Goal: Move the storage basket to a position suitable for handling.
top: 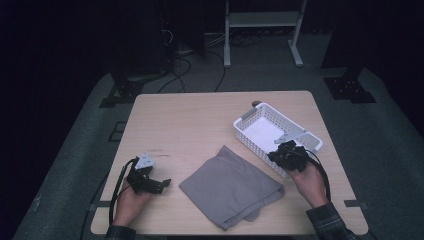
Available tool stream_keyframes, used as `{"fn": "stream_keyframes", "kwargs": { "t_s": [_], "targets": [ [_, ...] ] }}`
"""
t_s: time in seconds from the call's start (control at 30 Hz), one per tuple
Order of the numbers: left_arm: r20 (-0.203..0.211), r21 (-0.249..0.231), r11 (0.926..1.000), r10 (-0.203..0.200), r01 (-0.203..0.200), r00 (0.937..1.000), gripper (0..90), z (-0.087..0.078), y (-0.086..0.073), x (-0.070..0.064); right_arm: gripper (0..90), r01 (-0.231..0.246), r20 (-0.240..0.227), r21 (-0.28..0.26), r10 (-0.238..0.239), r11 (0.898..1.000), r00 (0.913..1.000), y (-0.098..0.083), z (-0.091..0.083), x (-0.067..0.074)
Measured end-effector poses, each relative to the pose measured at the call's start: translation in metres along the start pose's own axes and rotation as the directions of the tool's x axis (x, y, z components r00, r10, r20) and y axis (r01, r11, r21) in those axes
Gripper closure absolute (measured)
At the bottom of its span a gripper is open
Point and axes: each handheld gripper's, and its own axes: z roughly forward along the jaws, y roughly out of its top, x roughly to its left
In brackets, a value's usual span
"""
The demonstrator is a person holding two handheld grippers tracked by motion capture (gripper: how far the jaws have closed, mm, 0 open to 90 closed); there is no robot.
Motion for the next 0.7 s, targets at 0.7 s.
{"fn": "stream_keyframes", "kwargs": {
  "t_s": [0.7],
  "targets": [
    [0.000,0.000,1.0000,0.000,0.000,1.0000,0.0,0.000,0.000,0.000,76.7,-0.028,-0.011,-0.014,0.028,0.999,0.9995,-0.033,-0.028,0.003]
  ]
}}
